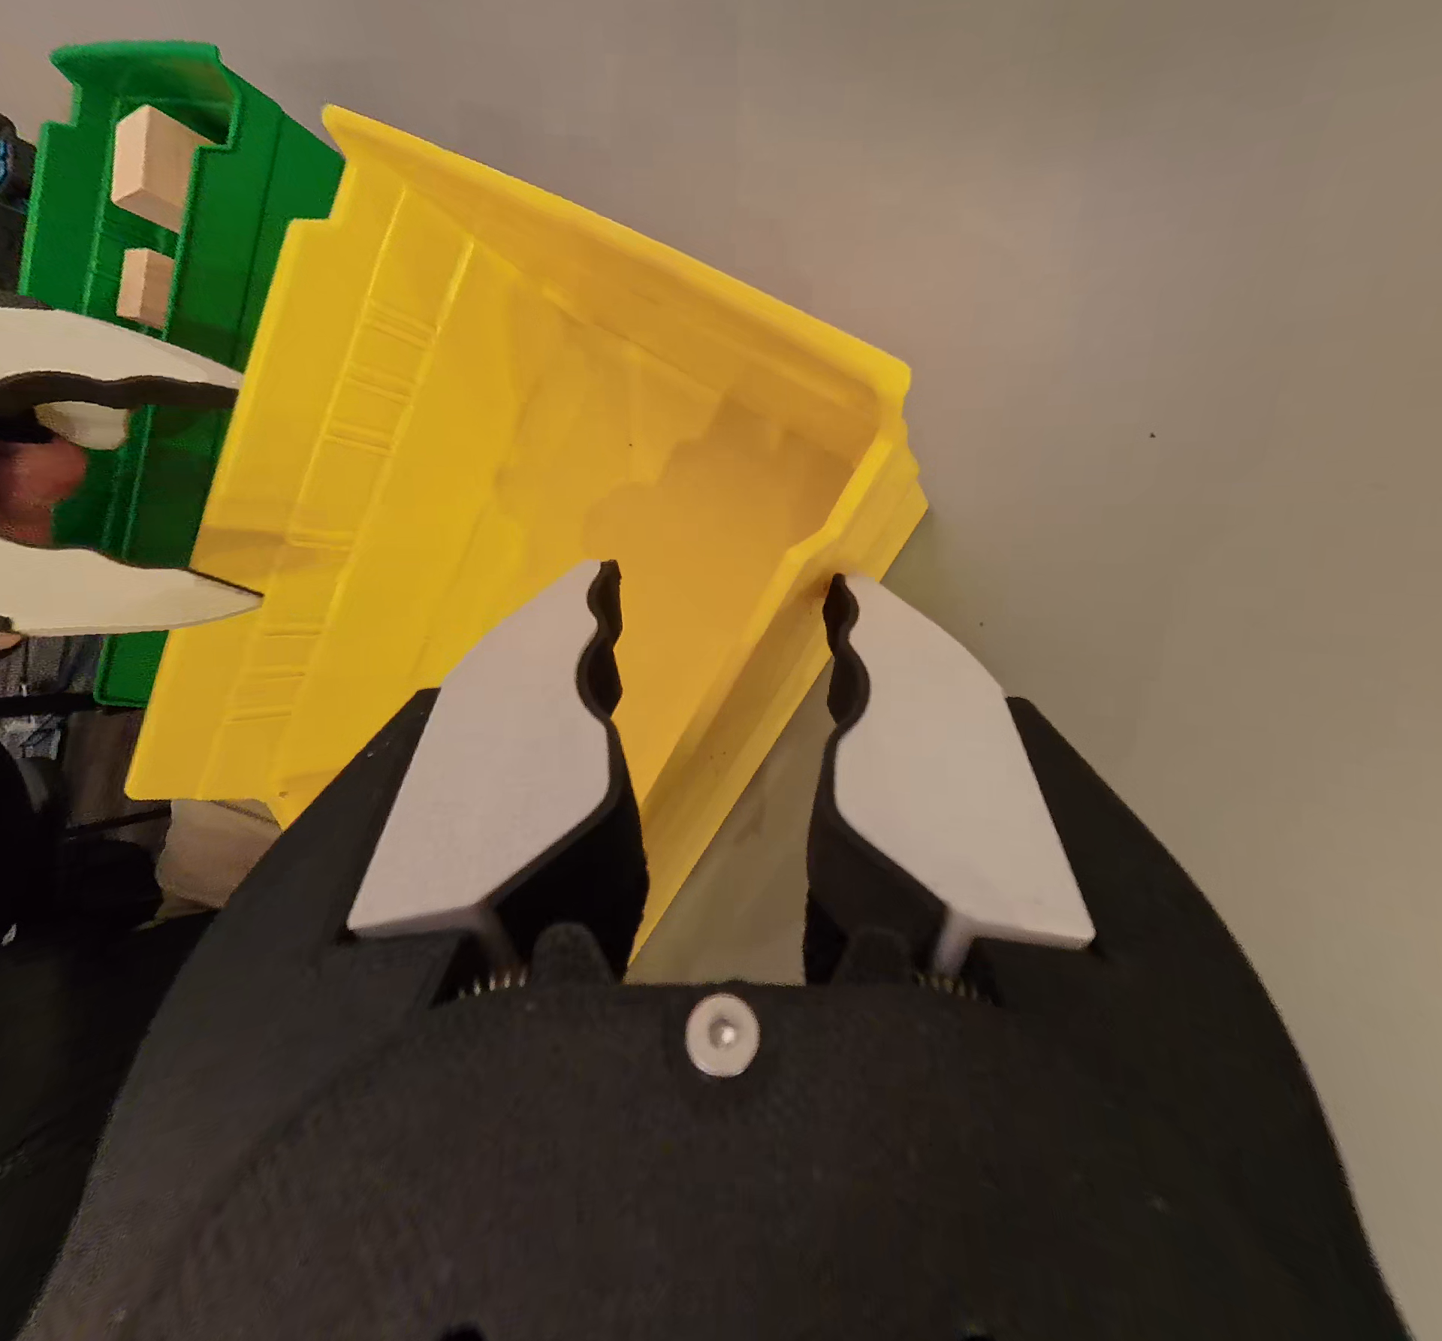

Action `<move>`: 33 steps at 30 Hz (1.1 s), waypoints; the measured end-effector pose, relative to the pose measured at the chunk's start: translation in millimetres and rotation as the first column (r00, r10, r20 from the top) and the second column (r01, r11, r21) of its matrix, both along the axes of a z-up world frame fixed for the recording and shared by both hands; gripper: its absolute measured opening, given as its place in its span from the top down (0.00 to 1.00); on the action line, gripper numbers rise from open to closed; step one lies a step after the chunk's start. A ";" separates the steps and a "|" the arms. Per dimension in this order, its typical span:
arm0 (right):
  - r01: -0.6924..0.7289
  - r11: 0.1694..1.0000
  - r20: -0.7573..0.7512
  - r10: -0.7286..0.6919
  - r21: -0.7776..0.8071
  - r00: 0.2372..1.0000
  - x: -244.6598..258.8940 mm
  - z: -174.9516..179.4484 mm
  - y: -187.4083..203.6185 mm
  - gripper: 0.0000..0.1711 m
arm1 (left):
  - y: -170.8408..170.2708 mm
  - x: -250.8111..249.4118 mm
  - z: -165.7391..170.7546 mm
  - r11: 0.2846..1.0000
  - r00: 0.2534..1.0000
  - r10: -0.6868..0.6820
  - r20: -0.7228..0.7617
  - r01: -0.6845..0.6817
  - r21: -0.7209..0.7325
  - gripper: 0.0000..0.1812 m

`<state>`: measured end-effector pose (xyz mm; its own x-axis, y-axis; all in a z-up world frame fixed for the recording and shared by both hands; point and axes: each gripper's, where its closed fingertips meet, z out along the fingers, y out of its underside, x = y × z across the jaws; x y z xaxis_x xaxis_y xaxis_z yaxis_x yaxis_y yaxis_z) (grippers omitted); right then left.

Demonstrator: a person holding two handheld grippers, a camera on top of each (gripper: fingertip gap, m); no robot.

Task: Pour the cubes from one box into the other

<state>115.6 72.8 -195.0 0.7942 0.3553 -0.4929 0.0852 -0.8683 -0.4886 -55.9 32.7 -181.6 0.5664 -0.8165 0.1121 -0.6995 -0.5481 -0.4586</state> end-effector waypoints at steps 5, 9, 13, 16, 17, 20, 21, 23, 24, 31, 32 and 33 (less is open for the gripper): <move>0.047 0.996 0.037 -0.050 0.076 0.998 9.8 10.5 7.7 0.73 | -0.2 -16.1 33.3 0.998 0.996 0.003 0.084 -0.008 0.060 0.60; 0.114 0.925 0.102 -0.161 0.363 0.982 24.5 67.0 22.2 0.71 | 18.6 -65.4 65.3 0.981 0.994 0.075 0.082 -0.089 0.174 0.62; 0.034 0.875 0.110 -0.098 0.482 0.989 -9.8 114.5 14.1 0.71 | 47.6 -142.0 102.9 0.924 0.959 0.246 0.140 -0.275 0.266 0.63; -0.075 0.884 0.130 0.017 0.461 0.991 -61.0 125.2 4.6 0.71 | 63.2 -203.5 111.8 0.861 0.913 0.384 0.141 -0.409 0.301 0.63; -0.118 0.891 0.133 0.066 0.439 0.989 -81.0 125.2 1.4 0.71 | 65.3 -220.5 109.7 0.848 0.901 0.415 0.129 -0.434 0.304 0.63; -0.231 0.894 0.096 0.211 0.383 0.973 -143.3 124.0 -6.1 0.71 | 65.1 -259.8 90.7 0.835 0.874 0.481 0.070 -0.481 0.268 0.63; -0.264 0.896 0.082 0.252 0.357 0.964 -162.9 120.6 -6.6 0.71 | 64.9 -270.0 80.5 0.836 0.868 0.496 0.041 -0.489 0.249 0.63; -0.328 0.907 0.086 0.317 0.262 0.945 -196.4 105.1 -4.3 0.70 | 62.0 -283.0 56.1 0.846 0.859 0.511 -0.007 -0.502 0.180 0.63; -0.368 0.906 0.104 0.353 0.211 0.930 -211.4 95.5 -2.3 0.70 | 62.0 -288.1 44.6 0.848 0.856 0.516 -0.030 -0.505 0.159 0.63; -0.433 0.901 0.276 0.419 -0.009 0.865 -264.9 42.3 48.7 0.74 | 54.3 -305.4 -18.9 0.867 0.849 0.493 -0.191 -0.498 0.027 0.65; -0.429 0.903 0.278 0.420 -0.030 0.864 -269.6 37.8 56.1 0.74 | 51.5 -305.7 -26.3 0.873 0.853 0.478 -0.208 -0.488 0.002 0.66; -0.423 0.905 0.282 0.418 -0.047 0.864 -273.2 33.7 63.3 0.75 | 48.4 -303.0 -32.2 0.878 0.864 0.462 -0.200 -0.477 -0.034 0.69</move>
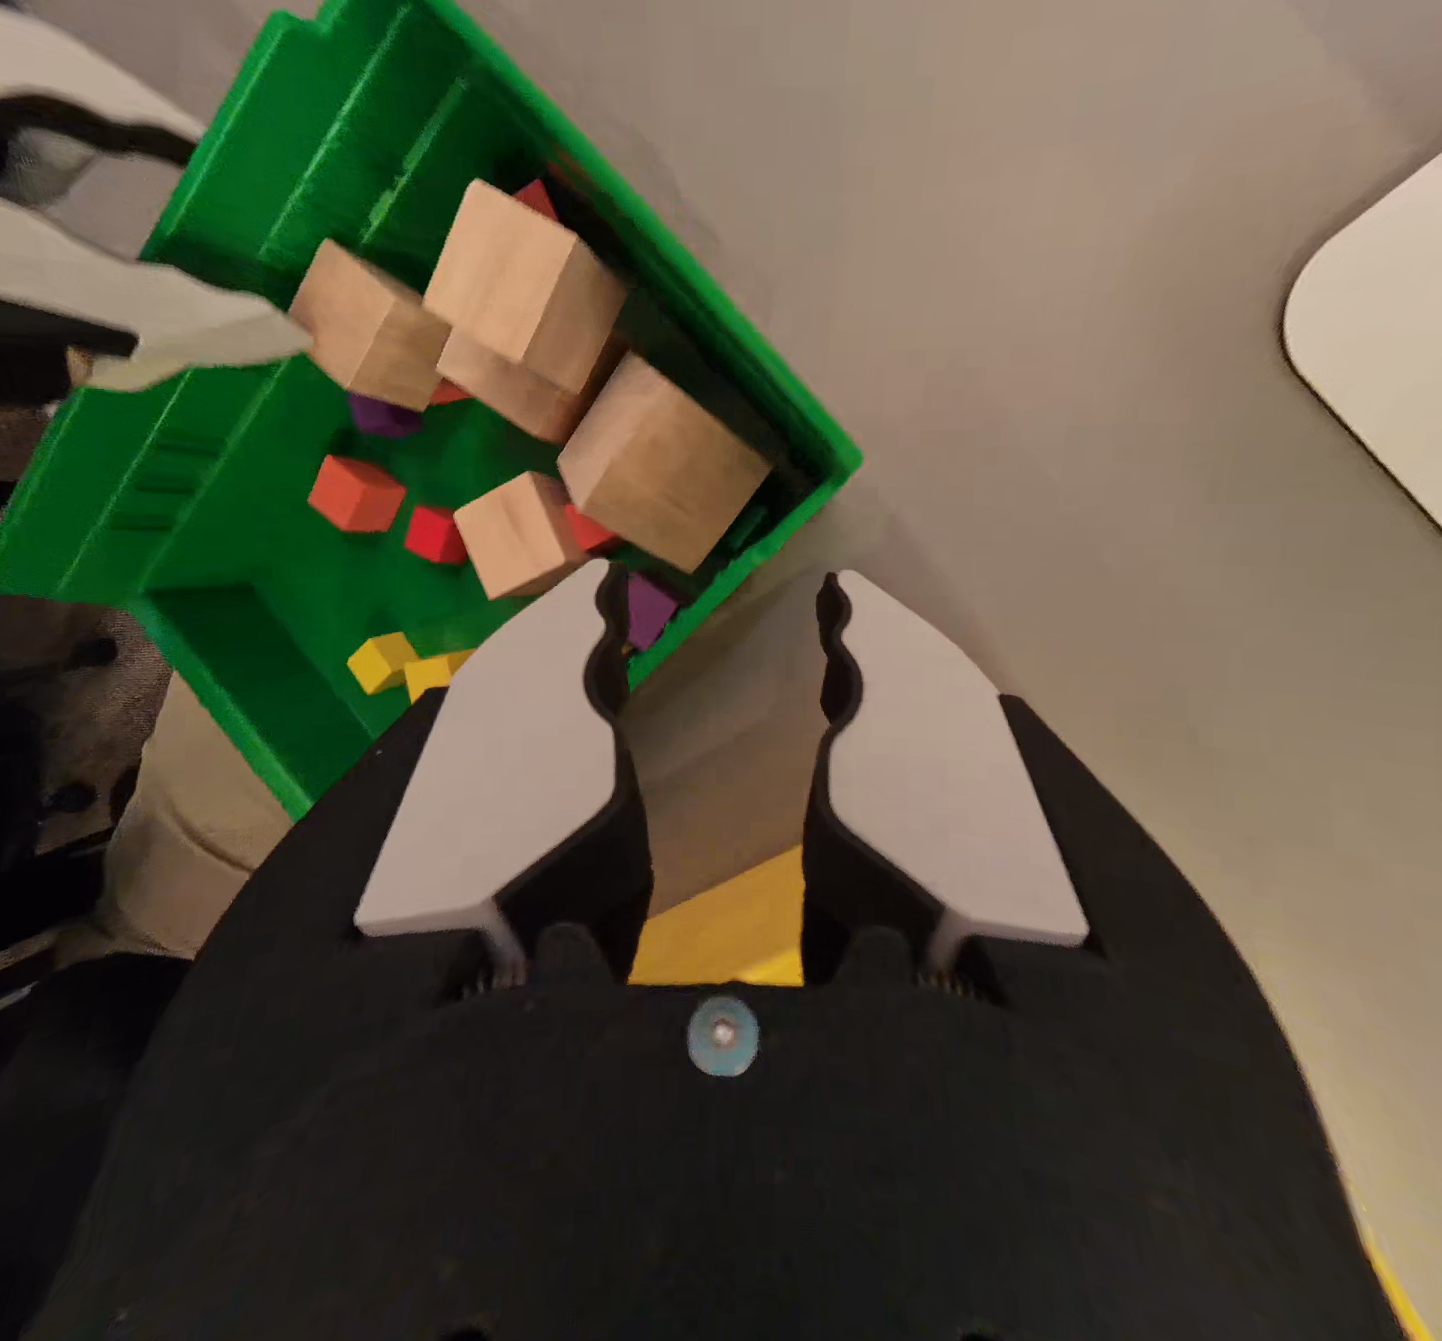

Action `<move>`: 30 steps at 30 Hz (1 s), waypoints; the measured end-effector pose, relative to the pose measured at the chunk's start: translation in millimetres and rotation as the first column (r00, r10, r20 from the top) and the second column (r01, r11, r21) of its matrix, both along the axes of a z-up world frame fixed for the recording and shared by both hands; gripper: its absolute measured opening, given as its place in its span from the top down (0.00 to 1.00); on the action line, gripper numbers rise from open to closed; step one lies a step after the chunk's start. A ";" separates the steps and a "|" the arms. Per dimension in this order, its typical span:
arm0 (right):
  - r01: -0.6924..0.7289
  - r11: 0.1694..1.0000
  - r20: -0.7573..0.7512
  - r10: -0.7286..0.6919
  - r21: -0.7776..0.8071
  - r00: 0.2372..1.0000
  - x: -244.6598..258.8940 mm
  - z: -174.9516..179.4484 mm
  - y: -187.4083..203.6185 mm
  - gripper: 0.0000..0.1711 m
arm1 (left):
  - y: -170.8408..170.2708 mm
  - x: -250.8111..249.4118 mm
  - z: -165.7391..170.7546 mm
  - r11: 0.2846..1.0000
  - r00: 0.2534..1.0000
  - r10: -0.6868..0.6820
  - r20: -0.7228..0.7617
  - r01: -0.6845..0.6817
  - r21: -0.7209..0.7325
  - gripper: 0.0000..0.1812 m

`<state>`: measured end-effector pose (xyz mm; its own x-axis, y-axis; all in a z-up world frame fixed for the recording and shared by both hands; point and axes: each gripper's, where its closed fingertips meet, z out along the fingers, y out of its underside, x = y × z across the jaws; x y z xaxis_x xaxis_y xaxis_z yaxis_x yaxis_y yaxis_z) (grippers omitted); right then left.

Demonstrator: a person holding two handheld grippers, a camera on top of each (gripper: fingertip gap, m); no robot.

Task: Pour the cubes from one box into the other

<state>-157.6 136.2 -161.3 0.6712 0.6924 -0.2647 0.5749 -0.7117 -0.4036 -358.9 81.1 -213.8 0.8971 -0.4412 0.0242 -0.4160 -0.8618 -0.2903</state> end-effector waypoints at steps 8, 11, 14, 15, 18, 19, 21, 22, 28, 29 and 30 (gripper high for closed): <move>-0.001 0.988 0.173 0.027 -0.152 0.985 -13.6 -50.0 22.9 0.85 | 0.7 12.3 -1.5 1.000 0.981 -0.004 0.193 0.008 -0.021 0.85; 0.001 0.986 0.185 0.030 -0.167 0.982 -12.6 -54.2 27.1 0.92 | -7.5 10.5 -1.8 0.998 0.981 -0.039 0.189 0.048 -0.044 0.80; -0.007 0.984 0.196 0.042 -0.180 0.980 -10.7 -61.0 26.3 0.95 | -20.0 11.6 -3.3 0.991 0.978 -0.090 0.188 0.107 -0.083 0.76; -0.009 0.983 0.194 0.045 -0.182 0.980 -10.5 -62.2 26.1 0.95 | -24.6 12.2 -3.8 0.987 0.976 -0.109 0.187 0.128 -0.096 0.75; -0.009 0.982 0.182 0.044 -0.188 0.982 -11.1 -62.3 26.1 0.95 | -27.0 10.6 -0.9 0.987 0.975 -0.111 0.191 0.131 -0.093 0.75; -0.011 0.983 0.184 0.046 -0.186 0.982 -11.0 -62.3 26.3 0.95 | -31.4 10.2 -2.4 0.983 0.975 -0.123 0.182 0.145 -0.111 0.75; -0.018 0.984 0.197 0.053 -0.177 0.979 -10.9 -62.5 26.6 0.95 | -35.8 11.2 -6.3 0.978 0.979 -0.129 0.160 0.152 -0.141 0.80; -0.024 0.985 0.207 0.060 -0.171 0.977 -10.6 -62.5 26.8 0.95 | -35.8 9.3 -8.8 0.978 0.984 -0.125 0.126 0.143 -0.152 0.81; -0.053 0.989 0.235 0.085 -0.137 0.968 -6.3 -62.5 27.1 0.97 | -4.8 -7.2 -10.8 0.999 1.000 -0.028 -0.005 0.028 -0.032 0.97; -0.050 0.989 0.221 0.081 -0.141 0.972 -5.5 -62.5 26.4 0.97 | -3.0 -7.7 -10.4 0.999 1.000 -0.030 0.009 0.030 -0.023 0.98; -0.048 0.987 0.203 0.079 -0.152 0.976 -4.7 -62.5 25.0 0.97 | -2.7 -7.9 -9.7 0.999 0.999 -0.036 0.009 0.036 -0.020 0.98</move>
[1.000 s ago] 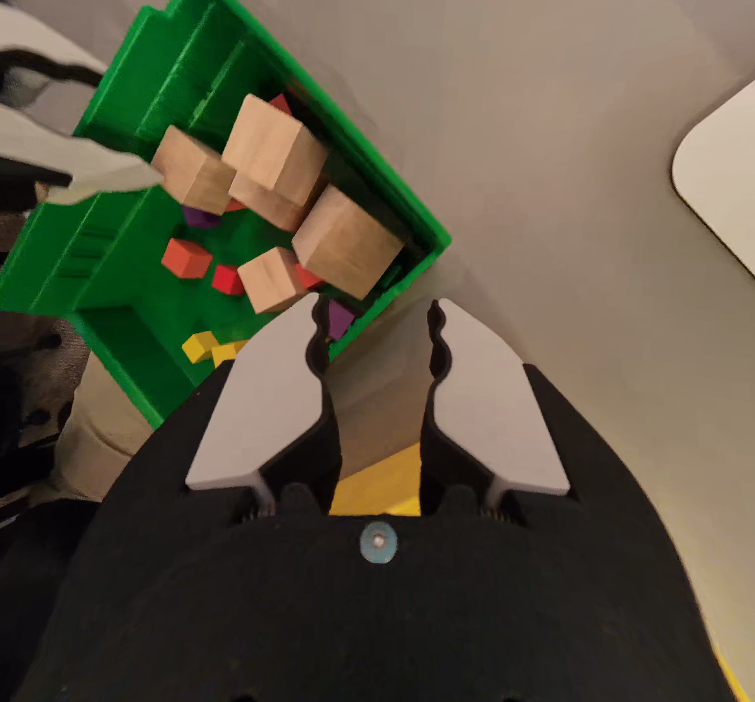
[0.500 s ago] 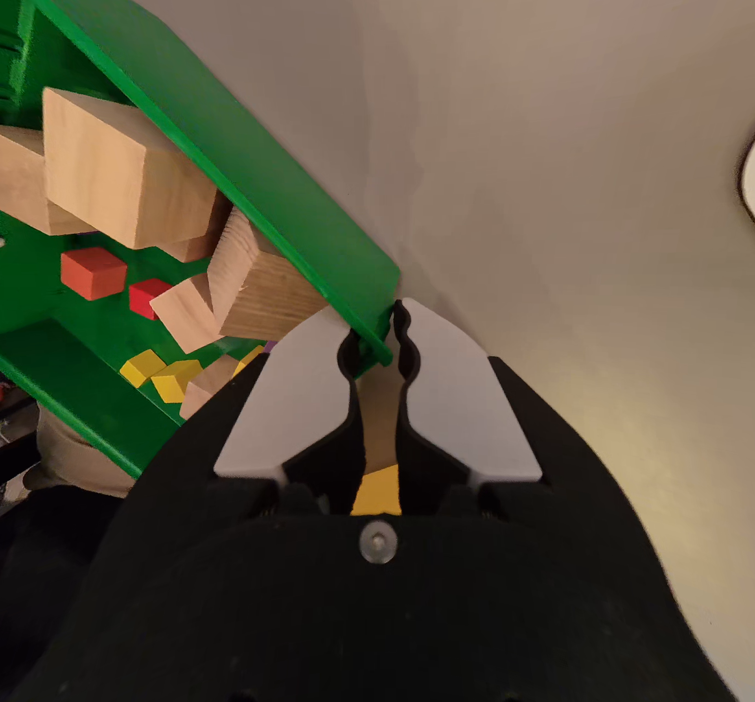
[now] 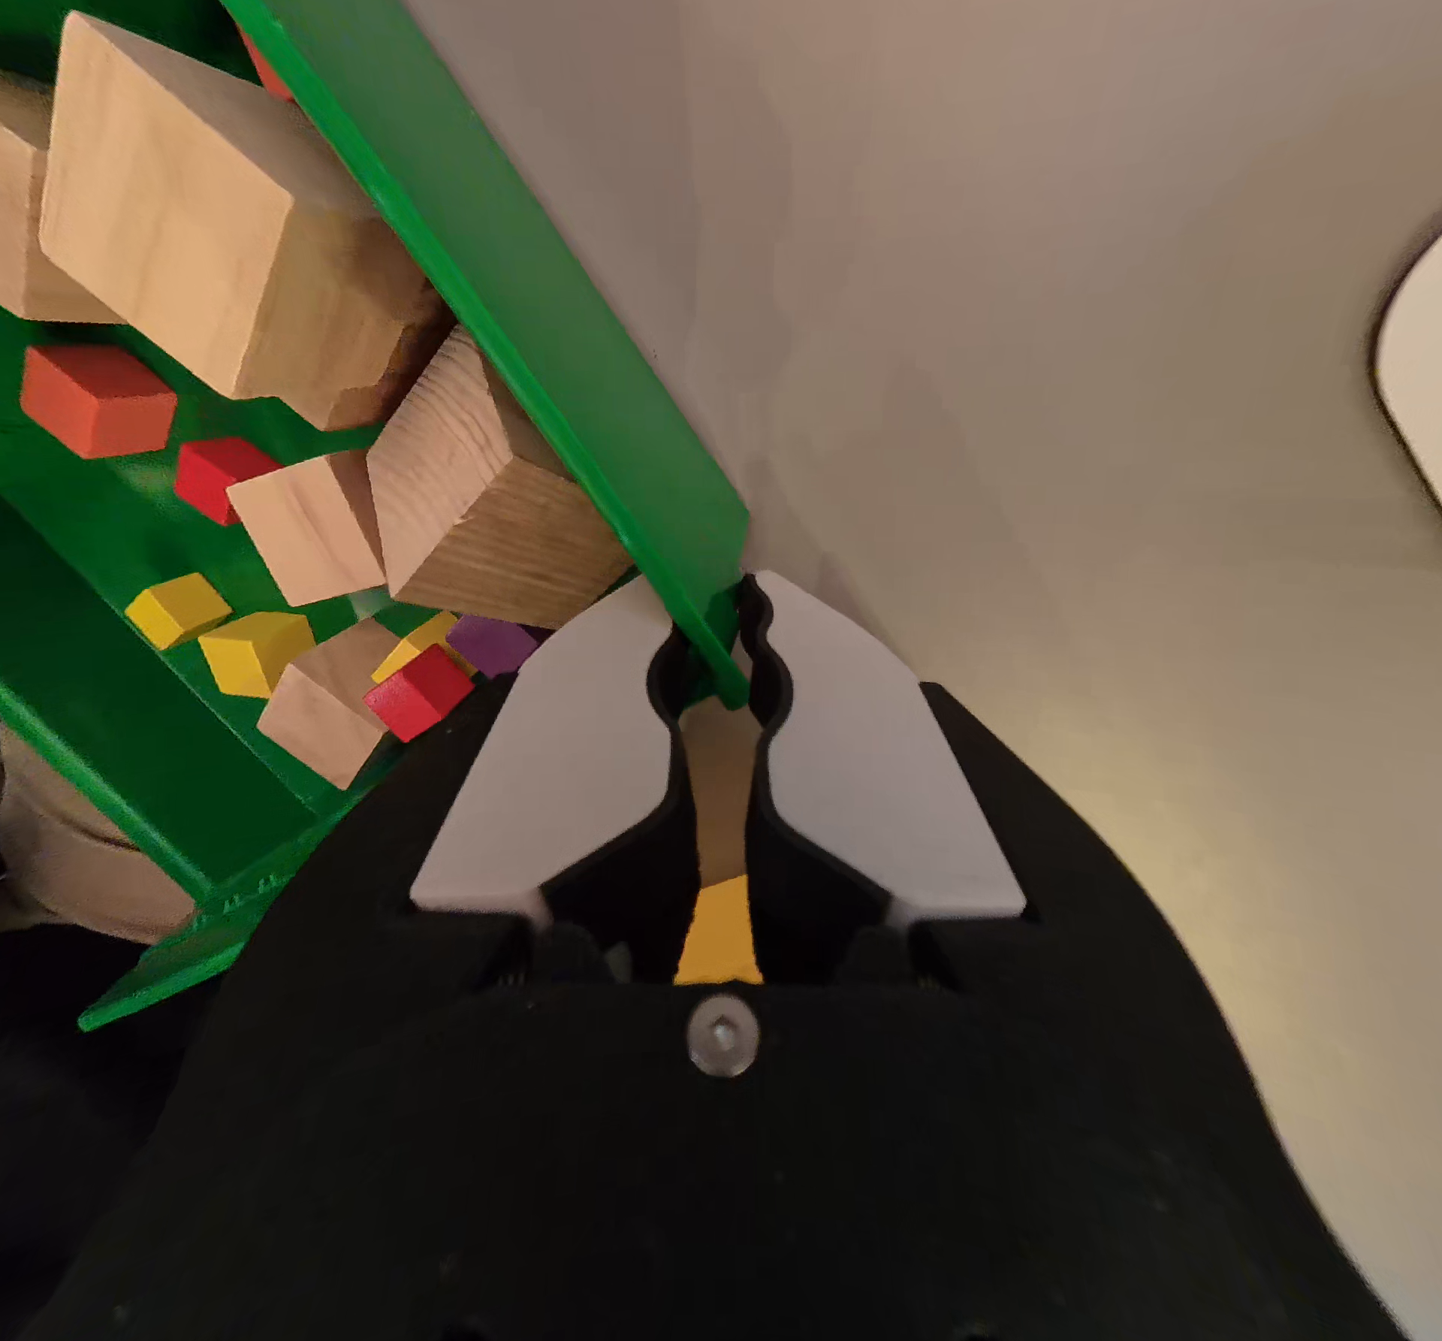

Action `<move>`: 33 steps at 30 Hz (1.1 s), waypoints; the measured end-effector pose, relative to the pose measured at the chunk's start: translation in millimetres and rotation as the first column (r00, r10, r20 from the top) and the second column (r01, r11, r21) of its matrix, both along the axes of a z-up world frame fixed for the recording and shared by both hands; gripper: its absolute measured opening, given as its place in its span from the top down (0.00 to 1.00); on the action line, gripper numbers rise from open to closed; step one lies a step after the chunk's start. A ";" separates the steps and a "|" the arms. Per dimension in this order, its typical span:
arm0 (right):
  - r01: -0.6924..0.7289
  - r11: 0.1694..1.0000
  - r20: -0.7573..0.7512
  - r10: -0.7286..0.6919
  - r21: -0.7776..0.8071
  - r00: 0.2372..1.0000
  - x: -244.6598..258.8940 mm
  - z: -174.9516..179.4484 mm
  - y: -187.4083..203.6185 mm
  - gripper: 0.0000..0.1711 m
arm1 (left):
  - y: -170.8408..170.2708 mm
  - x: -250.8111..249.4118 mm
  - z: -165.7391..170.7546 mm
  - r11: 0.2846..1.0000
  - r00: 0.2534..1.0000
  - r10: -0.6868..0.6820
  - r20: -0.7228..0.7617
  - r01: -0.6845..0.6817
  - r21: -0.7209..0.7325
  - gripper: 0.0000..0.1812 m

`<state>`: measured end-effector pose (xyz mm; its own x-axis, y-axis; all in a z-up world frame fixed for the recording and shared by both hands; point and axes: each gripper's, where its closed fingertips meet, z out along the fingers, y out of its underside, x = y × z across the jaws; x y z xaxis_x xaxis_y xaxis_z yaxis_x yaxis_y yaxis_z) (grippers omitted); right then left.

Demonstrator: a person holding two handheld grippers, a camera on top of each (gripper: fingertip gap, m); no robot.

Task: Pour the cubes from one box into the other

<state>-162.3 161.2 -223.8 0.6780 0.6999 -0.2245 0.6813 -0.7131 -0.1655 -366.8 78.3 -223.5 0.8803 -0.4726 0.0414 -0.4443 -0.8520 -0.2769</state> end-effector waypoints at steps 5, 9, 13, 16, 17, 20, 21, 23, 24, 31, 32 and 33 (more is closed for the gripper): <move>0.005 1.000 -0.008 -0.005 -0.028 1.000 12.6 1.6 -5.7 0.97 | 7.2 7.8 9.1 0.999 0.998 -0.042 -0.053 0.044 0.025 0.98; 0.015 0.999 -0.036 -0.017 -0.047 0.999 28.1 10.3 -6.7 0.97 | 17.1 19.6 18.8 0.995 0.996 -0.086 0.002 0.086 0.045 0.98; 0.014 0.998 -0.055 -0.018 -0.062 0.998 39.7 26.9 -7.1 0.97 | 30.2 29.5 34.1 0.991 0.991 -0.132 0.014 0.131 0.037 0.98; 0.037 0.999 -0.090 -0.040 -0.035 0.995 49.4 49.6 2.4 0.96 | 46.3 38.2 61.9 0.985 0.987 -0.160 -0.012 0.160 0.066 0.98; 0.045 0.999 -0.106 -0.048 -0.026 0.993 53.7 59.1 5.8 0.96 | 51.9 42.3 73.0 0.982 0.985 -0.170 -0.020 0.171 0.079 0.98; 0.077 0.997 -0.140 -0.075 0.013 0.987 72.2 90.0 17.8 0.96 | 70.0 60.1 107.8 0.972 0.979 -0.198 -0.040 0.201 0.124 0.98; 0.089 0.996 -0.147 -0.083 0.029 0.986 80.4 100.6 21.6 0.96 | 75.8 68.0 119.2 0.967 0.977 -0.209 -0.046 0.213 0.139 0.98; 0.120 0.991 -0.165 -0.109 0.063 0.980 99.0 121.8 29.2 0.96 | 88.4 86.2 141.4 0.955 0.972 -0.226 -0.060 0.234 0.181 0.98; 0.137 0.987 -0.169 -0.122 0.081 0.978 109.8 131.4 33.1 0.96 | 94.4 96.9 151.6 0.949 0.970 -0.235 -0.065 0.244 0.202 0.98; 0.270 0.942 -0.186 -0.234 0.199 0.954 189.6 181.6 56.3 0.96 | 130.9 176.3 198.6 0.896 0.953 -0.290 -0.087 0.303 0.326 0.98; 0.285 0.936 -0.187 -0.248 0.206 0.950 199.7 185.1 58.1 0.96 | 134.6 186.6 201.8 0.890 0.950 -0.298 -0.090 0.310 0.333 0.98; 0.299 0.930 -0.190 -0.261 0.212 0.946 209.5 188.0 59.8 0.96 | 138.7 196.3 204.7 0.883 0.948 -0.304 -0.094 0.317 0.345 0.98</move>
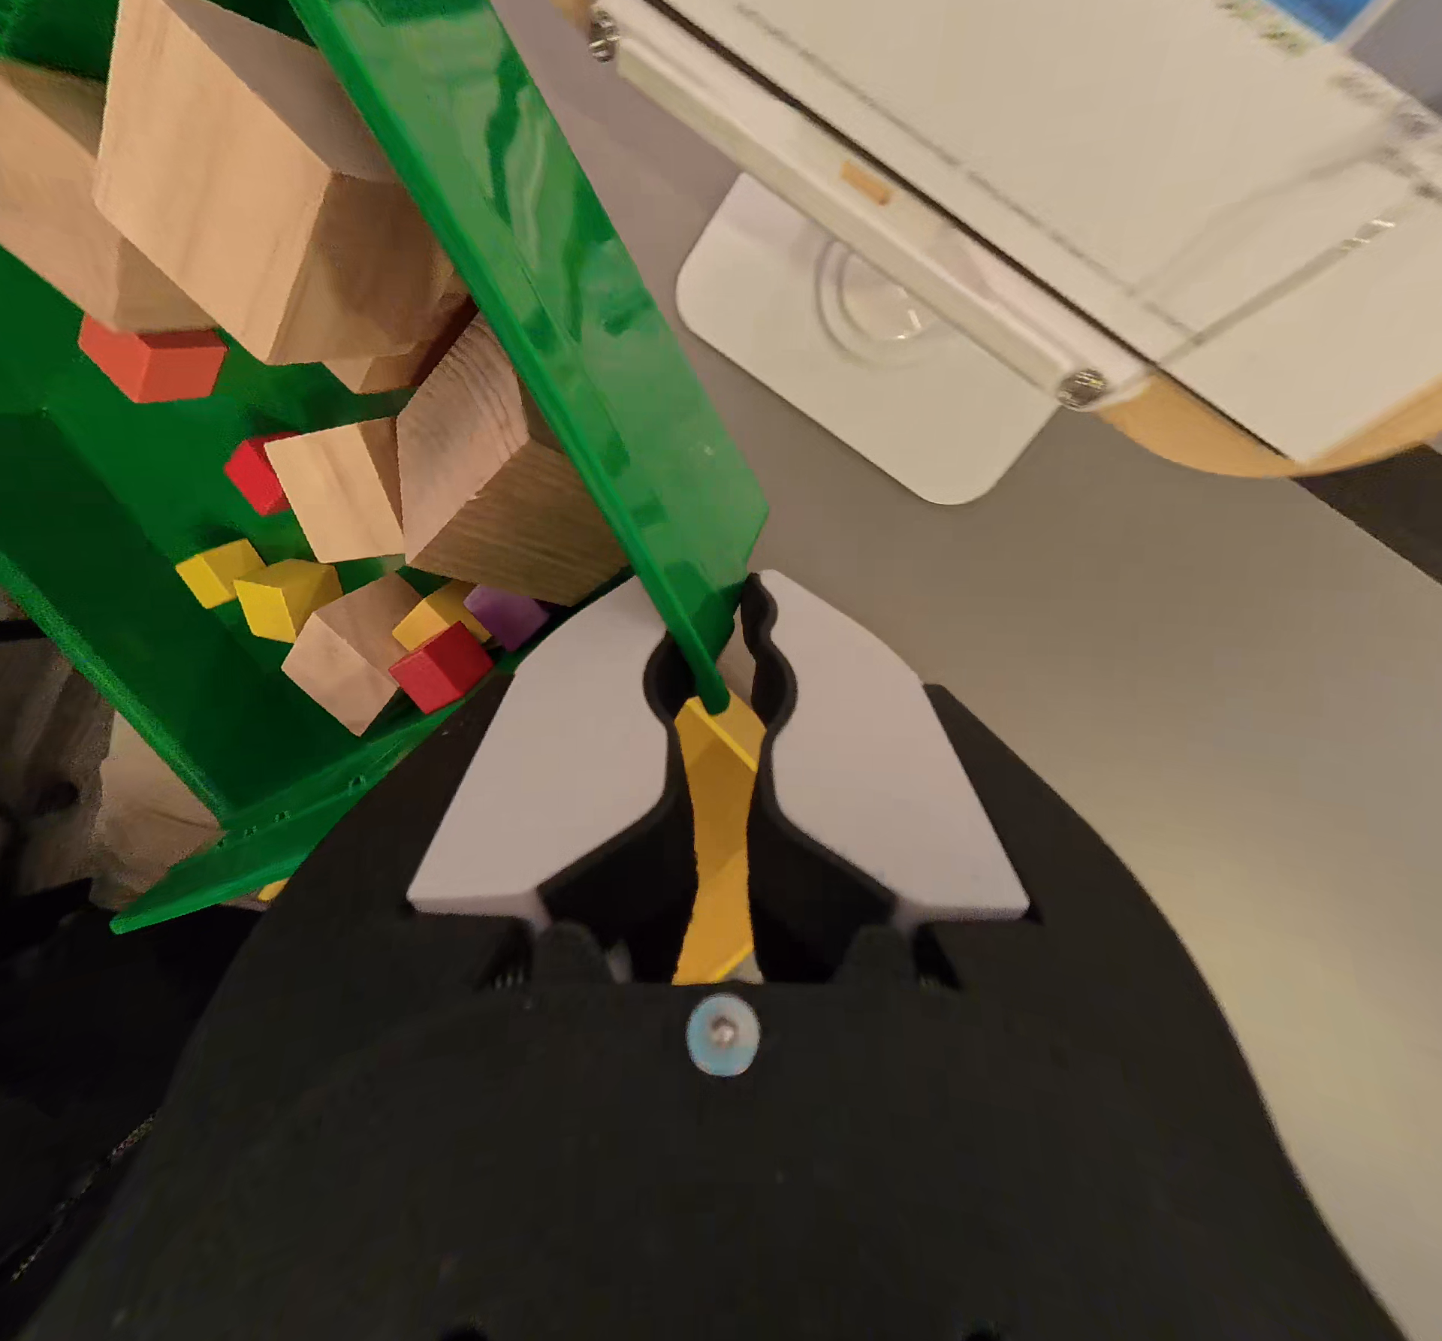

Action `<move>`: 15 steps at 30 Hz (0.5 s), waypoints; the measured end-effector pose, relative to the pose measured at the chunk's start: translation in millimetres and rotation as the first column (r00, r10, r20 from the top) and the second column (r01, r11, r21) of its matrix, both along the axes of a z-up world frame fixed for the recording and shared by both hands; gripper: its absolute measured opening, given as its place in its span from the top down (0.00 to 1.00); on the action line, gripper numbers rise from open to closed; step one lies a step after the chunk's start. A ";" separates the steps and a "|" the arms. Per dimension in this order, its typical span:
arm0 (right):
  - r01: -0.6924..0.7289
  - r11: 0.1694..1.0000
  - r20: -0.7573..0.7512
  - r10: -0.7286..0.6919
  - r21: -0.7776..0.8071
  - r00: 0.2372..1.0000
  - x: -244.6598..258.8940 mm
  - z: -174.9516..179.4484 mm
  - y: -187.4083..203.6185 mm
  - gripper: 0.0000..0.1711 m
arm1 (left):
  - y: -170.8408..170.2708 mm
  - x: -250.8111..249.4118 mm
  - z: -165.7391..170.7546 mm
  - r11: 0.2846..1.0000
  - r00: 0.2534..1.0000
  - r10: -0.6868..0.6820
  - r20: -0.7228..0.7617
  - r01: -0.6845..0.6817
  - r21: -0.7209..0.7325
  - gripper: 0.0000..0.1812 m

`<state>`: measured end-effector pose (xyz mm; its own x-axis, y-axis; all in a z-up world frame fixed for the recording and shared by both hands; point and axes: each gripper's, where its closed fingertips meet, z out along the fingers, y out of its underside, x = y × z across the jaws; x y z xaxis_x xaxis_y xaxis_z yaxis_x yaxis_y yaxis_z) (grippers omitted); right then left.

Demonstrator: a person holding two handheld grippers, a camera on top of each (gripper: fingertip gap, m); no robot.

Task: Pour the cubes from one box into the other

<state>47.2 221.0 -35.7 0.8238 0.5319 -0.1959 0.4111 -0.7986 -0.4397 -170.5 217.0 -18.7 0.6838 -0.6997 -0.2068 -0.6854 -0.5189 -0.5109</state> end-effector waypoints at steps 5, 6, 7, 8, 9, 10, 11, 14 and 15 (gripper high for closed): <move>0.067 0.998 0.000 -0.067 0.019 0.998 41.7 4.7 6.4 0.96 | 13.3 42.1 1.3 0.999 0.999 -0.034 0.015 0.034 0.001 0.98; 0.075 0.997 0.001 -0.075 0.019 0.997 48.3 3.9 7.0 0.96 | 15.4 48.7 0.4 0.999 0.999 -0.039 0.017 0.039 -0.002 0.98; 0.081 0.997 0.000 -0.081 0.020 0.997 54.2 3.0 7.5 0.96 | 17.6 54.7 0.1 0.999 0.999 -0.043 0.017 0.043 0.001 0.98; 0.088 0.996 -0.002 -0.088 0.027 0.996 60.1 2.8 8.6 0.96 | 20.1 60.7 0.4 0.999 0.999 -0.047 0.018 0.047 0.012 0.98; 0.098 0.995 -0.003 -0.098 0.036 0.995 66.0 3.2 10.1 0.96 | 22.0 66.5 0.9 0.998 0.998 -0.051 0.021 0.050 0.023 0.98; 0.106 0.993 -0.005 -0.106 0.043 0.994 71.4 3.7 11.0 0.96 | 23.3 71.9 1.4 0.998 0.998 -0.055 0.021 0.054 0.032 0.98; 0.113 0.992 -0.007 -0.113 0.049 0.994 76.2 4.2 12.0 0.96 | 25.2 77.0 2.1 0.998 0.998 -0.056 0.022 0.055 0.042 0.98; 0.137 0.988 -0.011 -0.136 0.077 0.991 89.4 6.0 16.9 0.96 | 31.0 90.6 4.6 0.995 0.998 -0.061 0.026 0.059 0.079 0.98; 0.140 0.986 -0.010 -0.140 0.089 0.990 93.0 6.6 18.5 0.96 | 33.6 94.3 5.7 0.994 0.998 -0.061 0.024 0.058 0.097 0.98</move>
<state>140.2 239.5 -29.1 0.8906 0.4271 -0.1564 0.2962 -0.8056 -0.5131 -76.2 250.6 -13.0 0.6480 -0.7169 -0.2572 -0.6987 -0.4252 -0.5753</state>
